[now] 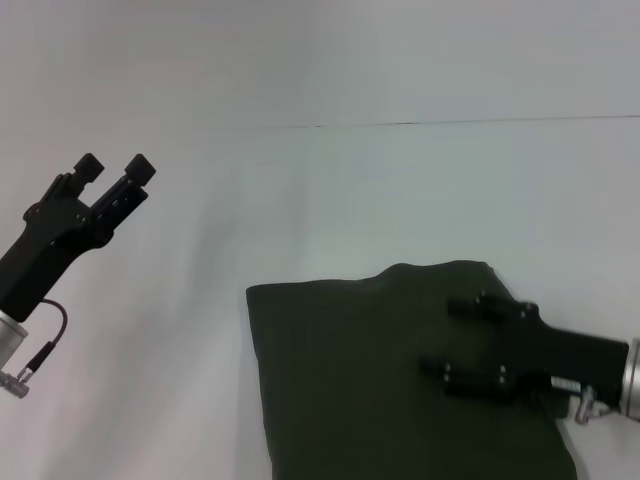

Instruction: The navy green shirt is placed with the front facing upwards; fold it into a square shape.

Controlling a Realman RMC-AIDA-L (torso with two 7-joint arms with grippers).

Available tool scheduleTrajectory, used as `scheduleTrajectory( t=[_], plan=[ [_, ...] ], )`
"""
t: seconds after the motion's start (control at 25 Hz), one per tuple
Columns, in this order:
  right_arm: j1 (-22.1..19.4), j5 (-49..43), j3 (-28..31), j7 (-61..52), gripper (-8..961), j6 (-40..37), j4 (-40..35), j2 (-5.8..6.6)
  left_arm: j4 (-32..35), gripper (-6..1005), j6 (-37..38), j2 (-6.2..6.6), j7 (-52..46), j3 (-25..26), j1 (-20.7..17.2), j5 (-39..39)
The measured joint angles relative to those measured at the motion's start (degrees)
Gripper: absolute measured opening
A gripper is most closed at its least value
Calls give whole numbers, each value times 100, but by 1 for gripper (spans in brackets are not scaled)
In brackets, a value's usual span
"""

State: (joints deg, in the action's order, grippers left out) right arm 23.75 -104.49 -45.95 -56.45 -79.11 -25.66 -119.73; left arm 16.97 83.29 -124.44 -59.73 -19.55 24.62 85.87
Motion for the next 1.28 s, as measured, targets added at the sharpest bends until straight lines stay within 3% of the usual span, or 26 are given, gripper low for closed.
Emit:
scheduleTrajectory(
  t=[0.4,0.8,0.92,1.08,1.28],
  plan=[
    [-84,-31,-46,448,919,546,412,-15,-58,926,3,0,-3,-14,-1,0],
    [-186,66,51,630,919,274,375,2,20,926,27,28,-708,-23,9,203],
    [-292,156,325,899,918,-175,355,11,244,926,117,52,-1409,-23,28,488],
    [-444,167,807,1248,918,-667,350,13,896,926,161,154,-3144,-305,58,1173],
    [-644,167,1317,1326,918,-1049,295,23,1545,926,267,491,-5696,-877,311,2453]
  ],
)
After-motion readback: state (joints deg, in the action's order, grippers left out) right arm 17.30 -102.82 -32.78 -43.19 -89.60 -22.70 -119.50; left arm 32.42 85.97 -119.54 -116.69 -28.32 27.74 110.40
